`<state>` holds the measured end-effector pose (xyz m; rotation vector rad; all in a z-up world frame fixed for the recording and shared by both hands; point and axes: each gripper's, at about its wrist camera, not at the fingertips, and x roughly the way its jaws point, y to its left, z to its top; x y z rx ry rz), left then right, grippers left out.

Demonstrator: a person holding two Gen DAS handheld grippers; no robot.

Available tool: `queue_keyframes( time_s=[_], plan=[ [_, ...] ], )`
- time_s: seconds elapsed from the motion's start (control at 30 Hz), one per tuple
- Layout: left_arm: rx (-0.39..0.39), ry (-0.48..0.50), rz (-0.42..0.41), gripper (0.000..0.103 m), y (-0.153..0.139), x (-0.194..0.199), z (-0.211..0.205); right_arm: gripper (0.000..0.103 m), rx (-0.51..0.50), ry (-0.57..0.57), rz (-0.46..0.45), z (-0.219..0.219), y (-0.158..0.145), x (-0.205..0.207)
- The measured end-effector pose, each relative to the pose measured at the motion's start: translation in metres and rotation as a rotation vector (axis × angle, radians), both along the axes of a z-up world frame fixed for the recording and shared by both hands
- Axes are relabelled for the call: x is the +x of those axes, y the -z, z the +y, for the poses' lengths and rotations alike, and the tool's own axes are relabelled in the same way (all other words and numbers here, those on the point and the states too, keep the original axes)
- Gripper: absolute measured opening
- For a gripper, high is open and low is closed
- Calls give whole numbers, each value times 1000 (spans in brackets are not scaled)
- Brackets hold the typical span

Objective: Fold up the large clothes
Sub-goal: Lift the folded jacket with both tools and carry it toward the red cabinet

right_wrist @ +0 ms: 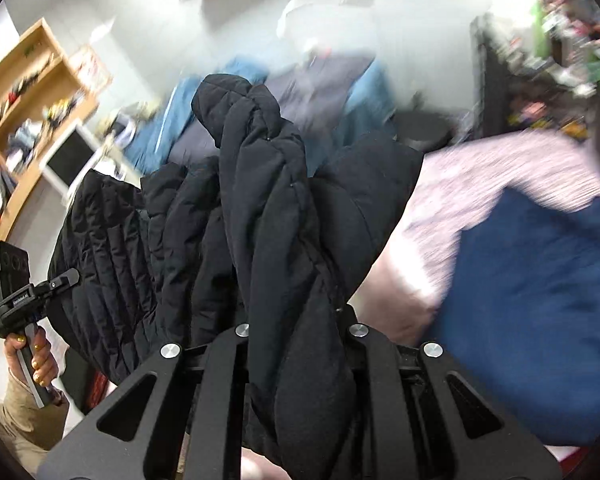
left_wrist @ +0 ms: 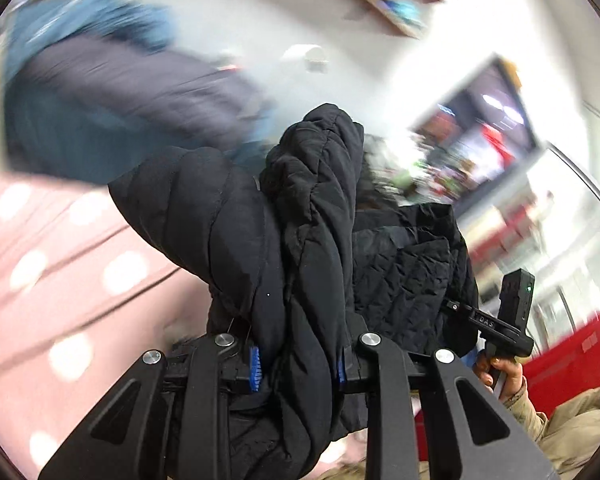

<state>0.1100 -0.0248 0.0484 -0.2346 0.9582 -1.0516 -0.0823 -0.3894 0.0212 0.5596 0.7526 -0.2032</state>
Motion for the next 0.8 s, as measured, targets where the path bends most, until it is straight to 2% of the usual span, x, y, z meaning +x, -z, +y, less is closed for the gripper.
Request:
queue_keyframes(
  time_s=[0.1,0.2,0.27,0.4,0.5,0.57,0.6,0.7,0.77,0.8],
  plan=[
    [-68,156,-53,25,-29,-11,-75,14,-44,151,-61,-47,-36,-61],
    [-118,335,-55,25,-39,-37,-172,15,-62,340,-83,-106,-59,-136],
    [-113,429,-45,25,-34,-56,-230,15,-96,444,-69,-135,-69,-177],
    [-68,551,47,25,8,-88,-334,16,-125,618,-11,-190,-77,-257],
    [-6,596,153,25,58,-107,-396,16,-73,751,37,-240,-59,-316],
    [87,585,200,25,95,-114,-420,16,-8,836,70,-271,-32,-349],
    [132,561,230,25,114,-118,-430,17,62,876,80,-286,-13,-366],
    [203,516,283,35,152,-104,-439,20,245,978,78,-316,45,-401],
    [225,502,324,43,169,-93,-439,32,271,996,99,-326,73,-403],
    [237,502,317,45,175,-92,-435,37,273,1004,110,-327,83,-401]
  ],
)
